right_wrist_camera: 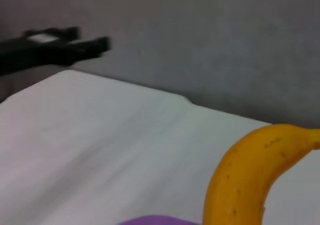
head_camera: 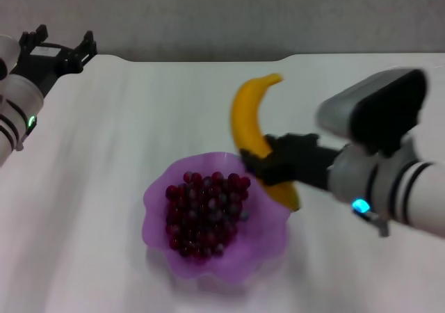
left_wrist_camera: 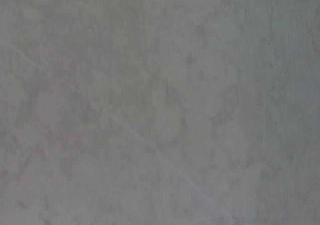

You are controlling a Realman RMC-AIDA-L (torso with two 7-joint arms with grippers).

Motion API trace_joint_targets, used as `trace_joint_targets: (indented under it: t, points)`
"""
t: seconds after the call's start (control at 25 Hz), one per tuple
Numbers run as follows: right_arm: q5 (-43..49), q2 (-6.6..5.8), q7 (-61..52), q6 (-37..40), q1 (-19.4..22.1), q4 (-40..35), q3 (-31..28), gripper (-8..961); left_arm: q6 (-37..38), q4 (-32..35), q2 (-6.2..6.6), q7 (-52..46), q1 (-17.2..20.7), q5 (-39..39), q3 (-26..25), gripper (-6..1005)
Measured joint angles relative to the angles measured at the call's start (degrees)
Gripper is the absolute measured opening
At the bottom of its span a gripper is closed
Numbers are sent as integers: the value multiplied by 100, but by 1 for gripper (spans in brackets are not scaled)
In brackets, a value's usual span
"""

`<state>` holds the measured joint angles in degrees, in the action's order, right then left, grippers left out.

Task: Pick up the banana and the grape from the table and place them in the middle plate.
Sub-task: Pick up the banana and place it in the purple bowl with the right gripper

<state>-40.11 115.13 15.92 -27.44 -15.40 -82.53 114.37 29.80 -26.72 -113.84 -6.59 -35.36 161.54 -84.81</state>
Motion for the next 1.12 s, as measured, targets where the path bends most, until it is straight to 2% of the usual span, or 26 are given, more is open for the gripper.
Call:
trace_joint_targets:
  t: [0.12,0.32,0.4,0.52,0.8,1.12]
  points:
    - [-1,1,11,363,-86,243,407,505,0,0,-5,4,-23,0,1,878]
    - [11,5,9,708,-187,688,632,509,0,0,-15,6,-31,0,0,879]
    - [78,3,23,1233,-195,890,904,510,0,0,-15,7,-32,0,0,879]
    - [124,3,35,1478,-194,1010,1024,513,0,0,-16,8,-32,0,-1,879]
    - [96,-2,34,1151,-541,1280,1095,518,6,0,-24,9,-35,0,0,878]
    - [82,-10,104,1106,-643,1304,1245,524,9,0,-24,9,-41,0,0,878]
